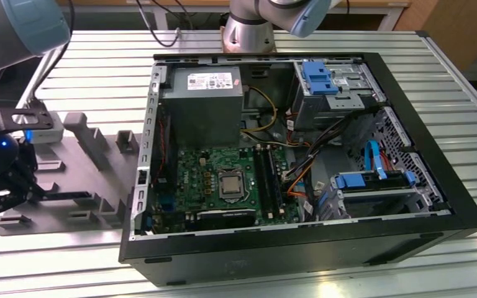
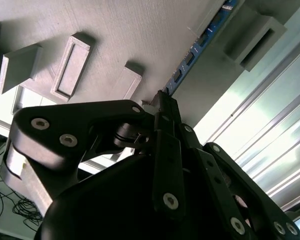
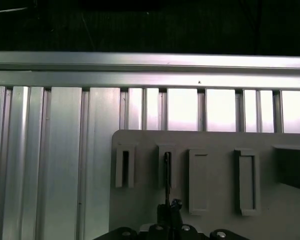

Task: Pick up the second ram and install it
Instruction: 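Pick up the second ram and move it above second insertion slot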

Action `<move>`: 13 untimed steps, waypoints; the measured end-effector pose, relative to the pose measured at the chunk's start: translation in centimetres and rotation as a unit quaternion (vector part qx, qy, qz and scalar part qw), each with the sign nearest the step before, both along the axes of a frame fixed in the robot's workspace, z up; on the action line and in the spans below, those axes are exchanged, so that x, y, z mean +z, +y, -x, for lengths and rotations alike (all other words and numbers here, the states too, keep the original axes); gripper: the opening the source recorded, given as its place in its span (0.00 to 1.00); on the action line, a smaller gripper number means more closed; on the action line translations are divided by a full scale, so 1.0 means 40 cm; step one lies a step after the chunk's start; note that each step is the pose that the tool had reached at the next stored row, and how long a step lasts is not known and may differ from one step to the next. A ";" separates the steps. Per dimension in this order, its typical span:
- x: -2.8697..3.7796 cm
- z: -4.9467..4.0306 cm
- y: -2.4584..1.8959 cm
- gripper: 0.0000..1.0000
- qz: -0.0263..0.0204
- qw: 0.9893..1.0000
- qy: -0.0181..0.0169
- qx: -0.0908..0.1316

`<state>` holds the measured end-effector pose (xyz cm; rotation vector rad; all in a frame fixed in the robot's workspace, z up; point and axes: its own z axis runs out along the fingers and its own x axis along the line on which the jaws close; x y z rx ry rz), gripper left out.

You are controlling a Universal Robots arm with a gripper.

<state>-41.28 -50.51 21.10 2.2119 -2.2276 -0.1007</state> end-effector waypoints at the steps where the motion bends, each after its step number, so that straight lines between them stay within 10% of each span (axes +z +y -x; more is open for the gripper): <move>1: 0.003 0.000 0.000 0.11 0.000 1.000 0.000 0.000; 13: 0.036 0.000 0.000 0.11 -0.003 1.000 0.000 0.000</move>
